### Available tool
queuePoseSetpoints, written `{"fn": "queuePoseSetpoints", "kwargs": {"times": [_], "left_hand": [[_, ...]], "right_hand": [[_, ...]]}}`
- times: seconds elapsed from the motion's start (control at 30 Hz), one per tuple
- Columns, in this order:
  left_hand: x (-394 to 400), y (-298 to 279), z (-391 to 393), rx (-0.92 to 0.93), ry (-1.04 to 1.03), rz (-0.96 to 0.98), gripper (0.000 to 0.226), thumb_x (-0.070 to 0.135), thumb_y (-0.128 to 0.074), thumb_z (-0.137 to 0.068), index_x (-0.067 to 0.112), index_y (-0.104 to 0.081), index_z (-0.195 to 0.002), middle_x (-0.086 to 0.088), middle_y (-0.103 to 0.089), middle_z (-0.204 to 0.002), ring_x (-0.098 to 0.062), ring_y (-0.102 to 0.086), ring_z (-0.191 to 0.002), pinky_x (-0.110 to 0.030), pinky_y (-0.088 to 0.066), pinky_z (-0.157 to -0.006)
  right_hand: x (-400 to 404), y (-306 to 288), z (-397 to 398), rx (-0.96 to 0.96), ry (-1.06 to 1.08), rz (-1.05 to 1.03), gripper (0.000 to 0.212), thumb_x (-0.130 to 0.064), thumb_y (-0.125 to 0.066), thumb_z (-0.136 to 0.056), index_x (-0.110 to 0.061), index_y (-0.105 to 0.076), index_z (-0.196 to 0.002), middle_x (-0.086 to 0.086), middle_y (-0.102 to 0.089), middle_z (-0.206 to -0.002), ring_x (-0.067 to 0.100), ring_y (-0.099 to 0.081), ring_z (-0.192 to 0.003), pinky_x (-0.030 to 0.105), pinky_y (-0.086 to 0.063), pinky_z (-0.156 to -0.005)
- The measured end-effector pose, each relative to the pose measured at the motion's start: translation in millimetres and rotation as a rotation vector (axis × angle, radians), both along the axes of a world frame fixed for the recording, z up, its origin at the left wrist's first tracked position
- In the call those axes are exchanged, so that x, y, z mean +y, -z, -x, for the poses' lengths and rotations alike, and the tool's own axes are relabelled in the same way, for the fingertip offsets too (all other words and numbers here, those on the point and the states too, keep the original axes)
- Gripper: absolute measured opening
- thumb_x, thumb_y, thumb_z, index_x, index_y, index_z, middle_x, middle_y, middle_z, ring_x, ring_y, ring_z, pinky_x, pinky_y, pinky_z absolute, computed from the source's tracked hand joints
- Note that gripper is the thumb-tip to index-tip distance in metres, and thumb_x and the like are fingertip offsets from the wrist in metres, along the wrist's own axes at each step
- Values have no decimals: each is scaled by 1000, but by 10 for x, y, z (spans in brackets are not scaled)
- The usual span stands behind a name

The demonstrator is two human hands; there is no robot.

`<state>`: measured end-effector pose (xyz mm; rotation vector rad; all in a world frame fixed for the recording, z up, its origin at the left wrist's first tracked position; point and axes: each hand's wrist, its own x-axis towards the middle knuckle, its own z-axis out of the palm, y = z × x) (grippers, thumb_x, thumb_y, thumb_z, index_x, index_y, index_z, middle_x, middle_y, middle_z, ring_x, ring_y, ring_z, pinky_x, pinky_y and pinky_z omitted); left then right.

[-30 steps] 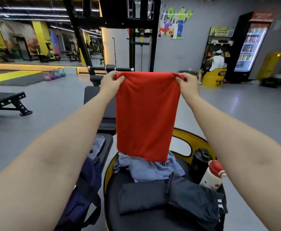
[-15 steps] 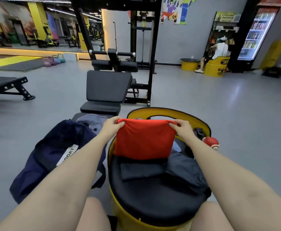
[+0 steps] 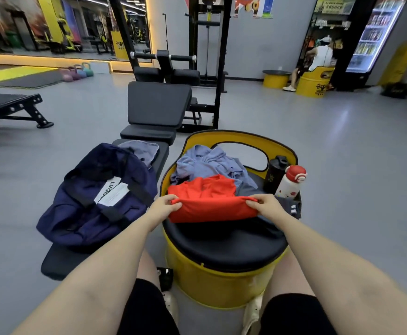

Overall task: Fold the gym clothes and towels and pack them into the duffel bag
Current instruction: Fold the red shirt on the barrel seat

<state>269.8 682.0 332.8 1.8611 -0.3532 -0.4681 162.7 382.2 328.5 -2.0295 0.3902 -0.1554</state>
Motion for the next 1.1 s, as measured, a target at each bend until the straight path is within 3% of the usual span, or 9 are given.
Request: {"fn": "queuePoseSetpoints", "kwargs": {"times": [0.17,0.3,0.4,0.5,0.6,0.8,0.97,1.03,1.1], "left_hand": [[91,250,278,96,38,-28,20,3,-56,-93,14,-53,-76,0,-51,-65,-4,-49,-52,-15,-38,-54],[168,457,380,159,73,-103,22,7,-58,-92,17,-53,-73,-1,-51,-67,-11,-46,-59,-22,-37,-58],[227,602,412,216,114,-150,18,10,-59,-91,18,-55,-76,-2,-54,-74,-15,-50,-68,-24,-41,-64],[246,691,412,243,128,-187,13,13,-59,-91,19,-58,-80,-3,-56,-82,-20,-52,-79,-31,-44,-76],[215,743,359,240,103,-201,16,13,-57,-93,19,-56,-78,-3,-55,-77,-17,-51,-73,-29,-44,-72],[73,797,77,140,-10,-160,16,11,-57,-93,17,-56,-78,-6,-55,-76,-17,-51,-69,-30,-44,-68],[-106,931,-436,54,-132,-142,14,16,-62,-90,25,-61,-79,-13,-64,-89,-26,-59,-86,-41,-48,-84],[-211,924,-607,13,-209,-152,2,18,-63,-90,19,-65,-91,-17,-67,-99,-31,-62,-96,-45,-48,-94],[-325,837,-727,-30,-281,-182,21,20,-61,-91,9,-64,-108,-13,-67,-106,-28,-60,-103,-35,-45,-94]], "right_hand": [[55,301,271,84,-32,2,8,-13,-67,-88,-17,-71,-83,11,-61,-78,21,-54,-77,40,-47,-74],[110,401,447,126,-86,-13,16,-5,-63,-90,2,-69,-103,12,-61,-82,20,-54,-76,22,-44,-65],[131,466,528,170,-112,-31,16,-2,-62,-89,3,-68,-103,7,-60,-74,14,-52,-66,12,-44,-56],[126,551,522,214,-135,-29,15,-2,-62,-89,5,-68,-102,5,-60,-72,12,-51,-65,12,-43,-57],[115,629,434,214,-117,10,18,-6,-63,-90,6,-68,-103,9,-60,-77,12,-52,-68,17,-42,-62],[96,690,93,175,-25,89,19,-11,-65,-90,0,-70,-104,-1,-62,-72,5,-52,-65,8,-39,-58],[43,552,-350,87,17,218,14,-21,-64,-91,-15,-74,-99,2,-70,-83,12,-61,-83,21,-38,-68],[5,530,-579,62,37,229,17,-21,-63,-91,-14,-74,-102,5,-73,-94,17,-64,-94,23,-39,-75],[-21,523,-815,47,62,253,21,-21,-63,-91,-12,-72,-108,7,-71,-106,21,-62,-104,23,-40,-80]]}}
